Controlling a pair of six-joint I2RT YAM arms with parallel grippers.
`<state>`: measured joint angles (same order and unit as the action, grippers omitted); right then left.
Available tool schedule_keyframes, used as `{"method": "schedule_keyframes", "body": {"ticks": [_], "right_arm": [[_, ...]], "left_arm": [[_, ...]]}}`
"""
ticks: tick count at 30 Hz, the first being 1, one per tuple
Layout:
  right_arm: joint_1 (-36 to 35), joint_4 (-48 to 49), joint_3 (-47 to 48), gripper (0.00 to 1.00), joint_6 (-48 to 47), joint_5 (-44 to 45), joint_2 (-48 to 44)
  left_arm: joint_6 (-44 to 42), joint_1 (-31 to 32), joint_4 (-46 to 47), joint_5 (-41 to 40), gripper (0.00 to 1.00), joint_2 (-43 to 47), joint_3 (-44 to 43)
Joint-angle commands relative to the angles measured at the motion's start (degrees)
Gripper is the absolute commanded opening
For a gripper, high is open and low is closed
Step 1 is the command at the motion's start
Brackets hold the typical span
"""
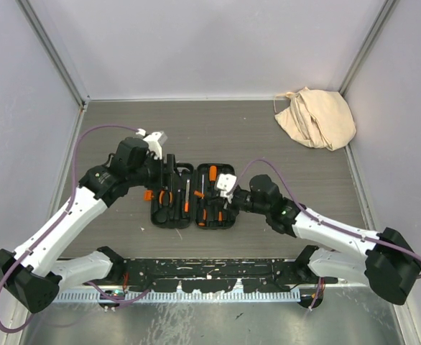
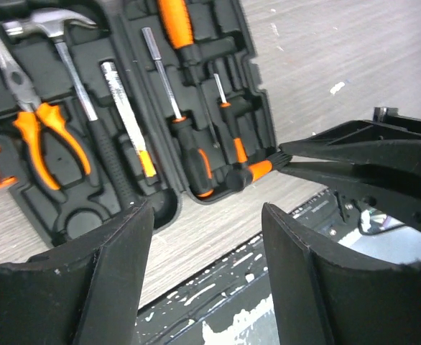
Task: Sort the tools into containers
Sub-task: Pick up the screwdriver from the center of the board, then place the screwdriver in the storage box.
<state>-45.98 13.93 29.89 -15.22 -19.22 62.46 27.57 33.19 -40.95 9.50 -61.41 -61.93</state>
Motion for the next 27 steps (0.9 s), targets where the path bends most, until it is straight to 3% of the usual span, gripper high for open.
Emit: {"method": "schedule_keyframes", "body": {"ticks": [1, 9, 20, 27], "right_arm": [[-1.9, 0.2, 0.6, 0.00, -19.2, -5.1, -4.5], [-3.2, -12.1, 3.2, 0.01, -47.4, -11.9, -10.3], [-3.3, -16.8, 6.9, 0.01, -53.6, -10.9, -13.3], [-3.3, -17.7, 7.4, 0.01, -55.6, -9.5, -13.4]], "left_arm": [[-2.5, 0.3, 6.5, 10.5, 0.62, 0.2, -1.3], [-4.5, 7.1, 10.3, 14.0, 0.62, -0.7, 0.1], [-7.4, 11.2, 11.1, 19.0, 0.57, -4.2, 0.8], [-8.5, 13.5, 10.6, 18.9, 0.45, -5.9, 0.7]]}}
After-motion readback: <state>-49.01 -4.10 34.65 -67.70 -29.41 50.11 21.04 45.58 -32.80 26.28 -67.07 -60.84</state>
